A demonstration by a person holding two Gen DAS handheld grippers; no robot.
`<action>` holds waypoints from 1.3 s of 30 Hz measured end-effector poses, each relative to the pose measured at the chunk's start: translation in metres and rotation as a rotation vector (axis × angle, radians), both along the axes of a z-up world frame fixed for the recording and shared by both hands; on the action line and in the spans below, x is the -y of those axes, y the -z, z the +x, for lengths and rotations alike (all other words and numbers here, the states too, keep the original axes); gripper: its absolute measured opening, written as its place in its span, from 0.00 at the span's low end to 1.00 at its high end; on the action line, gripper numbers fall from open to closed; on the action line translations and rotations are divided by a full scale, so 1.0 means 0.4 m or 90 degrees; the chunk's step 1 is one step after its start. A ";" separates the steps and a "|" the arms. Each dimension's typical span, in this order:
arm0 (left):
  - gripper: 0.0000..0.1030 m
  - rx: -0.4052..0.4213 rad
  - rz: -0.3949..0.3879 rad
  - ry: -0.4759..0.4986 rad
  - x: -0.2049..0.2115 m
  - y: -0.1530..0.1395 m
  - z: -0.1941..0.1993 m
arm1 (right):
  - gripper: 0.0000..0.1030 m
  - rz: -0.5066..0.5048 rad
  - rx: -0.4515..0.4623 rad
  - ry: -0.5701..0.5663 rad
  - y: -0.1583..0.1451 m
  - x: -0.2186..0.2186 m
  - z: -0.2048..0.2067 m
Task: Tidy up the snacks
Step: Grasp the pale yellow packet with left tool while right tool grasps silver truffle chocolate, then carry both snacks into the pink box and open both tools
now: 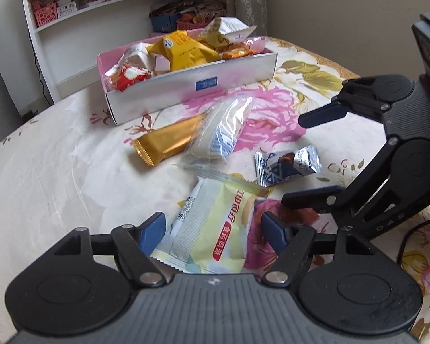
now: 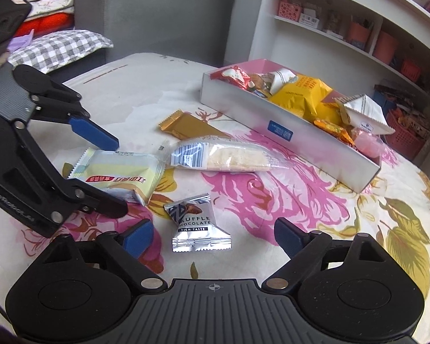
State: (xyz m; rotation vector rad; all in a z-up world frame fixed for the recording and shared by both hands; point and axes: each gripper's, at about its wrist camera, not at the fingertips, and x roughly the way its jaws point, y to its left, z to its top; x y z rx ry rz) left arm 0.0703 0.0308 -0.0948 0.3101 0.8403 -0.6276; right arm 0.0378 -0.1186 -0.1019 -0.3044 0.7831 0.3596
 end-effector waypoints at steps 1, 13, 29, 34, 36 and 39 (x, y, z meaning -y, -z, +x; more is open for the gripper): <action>0.70 0.001 -0.004 0.001 -0.001 0.001 0.001 | 0.83 0.000 0.002 -0.005 -0.001 -0.001 0.000; 0.58 -0.026 -0.008 -0.002 0.005 -0.008 0.003 | 0.55 -0.018 0.019 -0.041 -0.007 -0.020 -0.003; 0.43 -0.048 -0.018 -0.048 -0.006 -0.022 0.004 | 0.25 -0.018 0.010 -0.059 -0.018 -0.035 -0.009; 0.42 -0.063 -0.028 -0.070 -0.020 -0.031 0.006 | 0.24 0.008 -0.004 -0.042 -0.030 -0.018 -0.002; 0.42 -0.069 -0.038 -0.080 -0.027 -0.037 0.007 | 0.24 0.015 -0.006 -0.034 -0.036 -0.013 0.002; 0.42 -0.078 -0.053 -0.093 -0.036 -0.048 0.008 | 0.24 0.029 -0.005 -0.026 -0.050 -0.005 0.004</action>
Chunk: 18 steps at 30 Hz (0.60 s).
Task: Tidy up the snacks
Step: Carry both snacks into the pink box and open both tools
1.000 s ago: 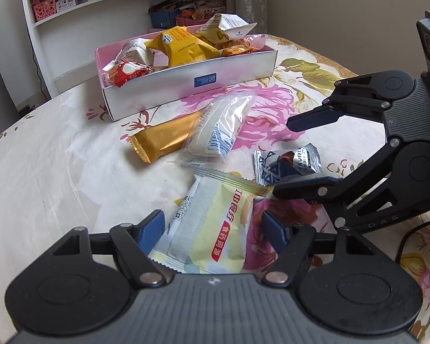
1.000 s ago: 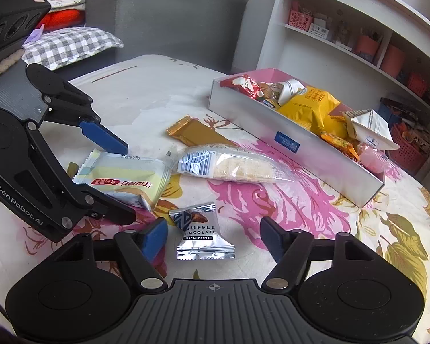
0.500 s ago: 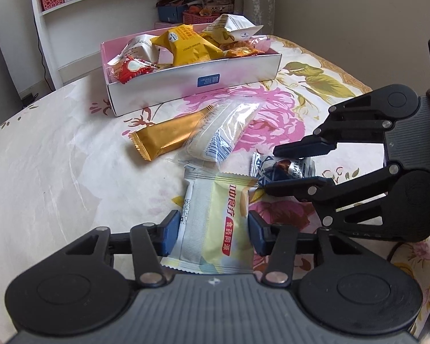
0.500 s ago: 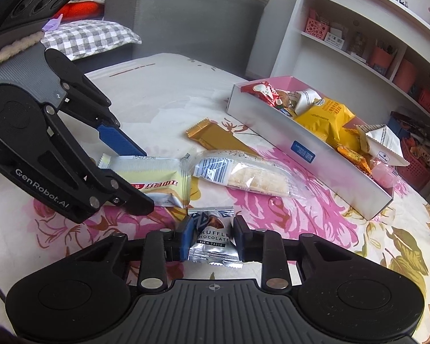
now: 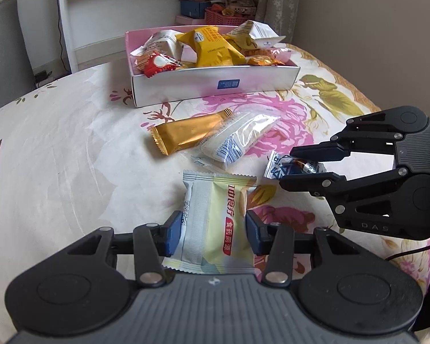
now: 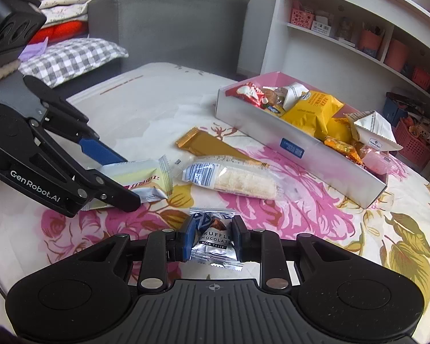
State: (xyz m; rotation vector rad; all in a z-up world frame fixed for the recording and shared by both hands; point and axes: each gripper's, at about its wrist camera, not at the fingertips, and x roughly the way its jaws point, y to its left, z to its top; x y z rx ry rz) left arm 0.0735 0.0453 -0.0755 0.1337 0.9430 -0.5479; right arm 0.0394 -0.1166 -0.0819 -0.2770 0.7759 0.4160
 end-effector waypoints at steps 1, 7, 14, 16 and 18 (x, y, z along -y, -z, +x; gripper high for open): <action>0.41 -0.002 -0.005 -0.003 -0.003 -0.005 -0.001 | 0.24 0.007 0.000 0.002 -0.006 0.003 0.000; 0.41 0.006 -0.029 -0.009 -0.012 -0.044 -0.018 | 0.24 0.035 0.009 0.016 -0.046 0.014 0.001; 0.41 0.025 -0.049 -0.027 -0.015 -0.087 -0.021 | 0.24 0.066 0.017 0.042 -0.091 0.035 0.016; 0.41 0.030 -0.055 -0.036 -0.015 -0.098 -0.017 | 0.24 0.077 0.024 0.053 -0.105 0.046 0.025; 0.41 0.034 -0.059 -0.042 -0.014 -0.107 -0.012 | 0.24 0.088 0.028 0.068 -0.116 0.059 0.035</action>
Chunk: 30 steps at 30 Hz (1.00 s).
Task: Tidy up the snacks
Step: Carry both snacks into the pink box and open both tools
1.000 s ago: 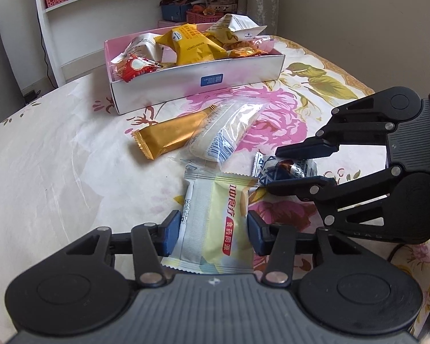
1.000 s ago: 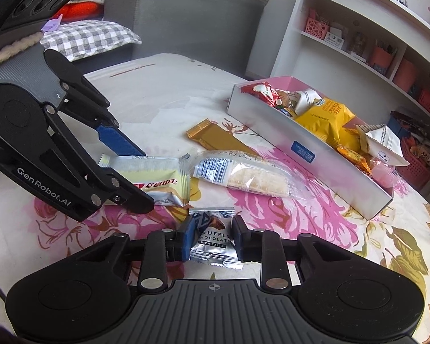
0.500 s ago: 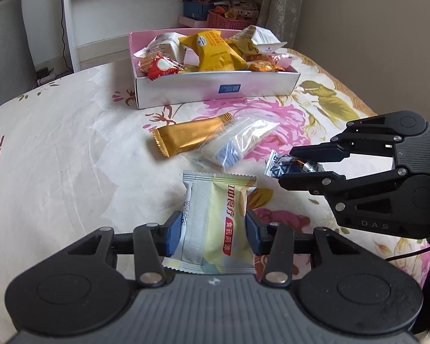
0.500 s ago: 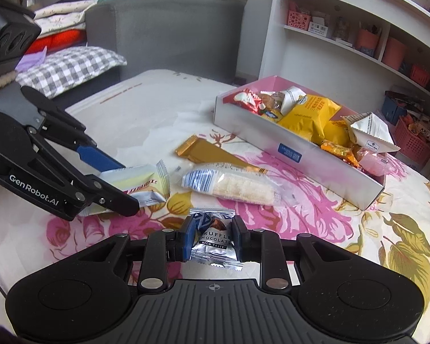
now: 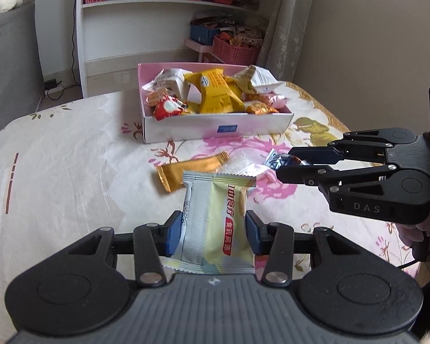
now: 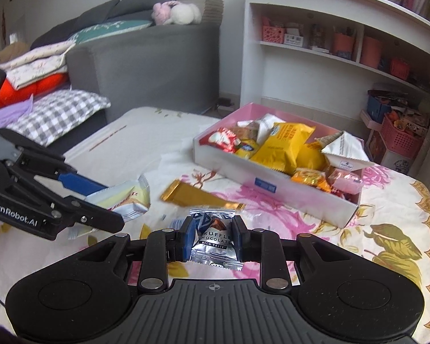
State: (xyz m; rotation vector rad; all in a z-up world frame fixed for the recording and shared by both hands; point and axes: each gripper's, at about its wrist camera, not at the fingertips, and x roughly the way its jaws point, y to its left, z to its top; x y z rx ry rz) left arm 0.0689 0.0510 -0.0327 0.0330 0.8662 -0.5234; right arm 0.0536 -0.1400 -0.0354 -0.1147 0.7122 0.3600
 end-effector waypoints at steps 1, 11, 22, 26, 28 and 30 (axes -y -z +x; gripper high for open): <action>0.41 0.002 -0.002 -0.004 0.001 -0.005 0.003 | 0.24 0.003 0.002 0.009 -0.005 0.007 0.006; 0.41 0.023 -0.016 -0.040 0.033 -0.044 0.077 | 0.24 0.030 0.022 0.082 -0.048 0.070 0.080; 0.42 0.059 -0.011 -0.059 0.114 -0.067 0.221 | 0.24 0.076 0.024 0.158 -0.071 0.147 0.241; 0.42 0.063 -0.007 -0.071 0.139 -0.057 0.273 | 0.24 0.097 0.025 0.179 -0.082 0.168 0.313; 0.42 0.066 -0.004 -0.080 0.148 -0.050 0.300 | 0.24 0.102 0.025 0.190 -0.084 0.177 0.352; 0.42 0.065 -0.005 -0.091 0.152 -0.045 0.323 | 0.24 0.104 0.020 0.201 -0.080 0.184 0.388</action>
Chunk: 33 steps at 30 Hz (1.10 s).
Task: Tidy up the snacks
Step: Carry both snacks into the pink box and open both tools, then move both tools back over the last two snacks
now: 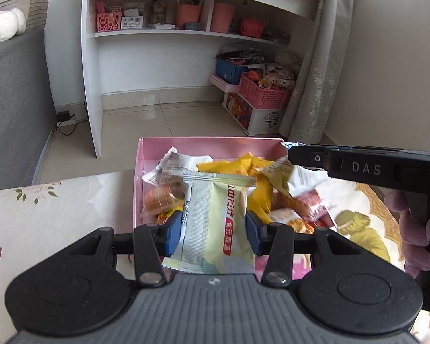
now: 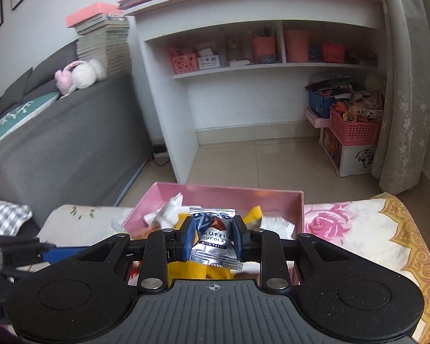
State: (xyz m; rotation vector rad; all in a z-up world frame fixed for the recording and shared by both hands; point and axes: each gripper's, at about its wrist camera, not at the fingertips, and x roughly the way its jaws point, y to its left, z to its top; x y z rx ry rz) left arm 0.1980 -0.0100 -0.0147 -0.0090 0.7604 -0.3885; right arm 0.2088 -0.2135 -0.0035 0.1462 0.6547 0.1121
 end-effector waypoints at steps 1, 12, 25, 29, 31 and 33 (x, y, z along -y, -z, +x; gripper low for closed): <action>0.42 -0.001 -0.002 -0.006 0.001 0.004 0.011 | 0.24 0.000 -0.004 0.005 0.005 0.002 0.019; 0.42 -0.014 0.019 -0.040 0.017 0.056 0.100 | 0.24 0.003 -0.042 0.041 0.059 -0.005 0.155; 0.43 -0.015 0.017 -0.049 0.015 0.059 0.124 | 0.25 -0.010 -0.060 0.053 0.078 -0.026 0.203; 0.53 -0.013 0.008 -0.031 0.008 0.054 0.116 | 0.30 -0.013 -0.053 0.052 0.070 -0.036 0.196; 0.65 -0.001 0.014 -0.027 0.009 0.049 0.107 | 0.44 -0.008 -0.054 0.053 0.064 -0.036 0.194; 0.70 0.008 0.020 -0.026 0.011 0.043 0.100 | 0.55 -0.004 -0.050 0.052 0.055 -0.036 0.187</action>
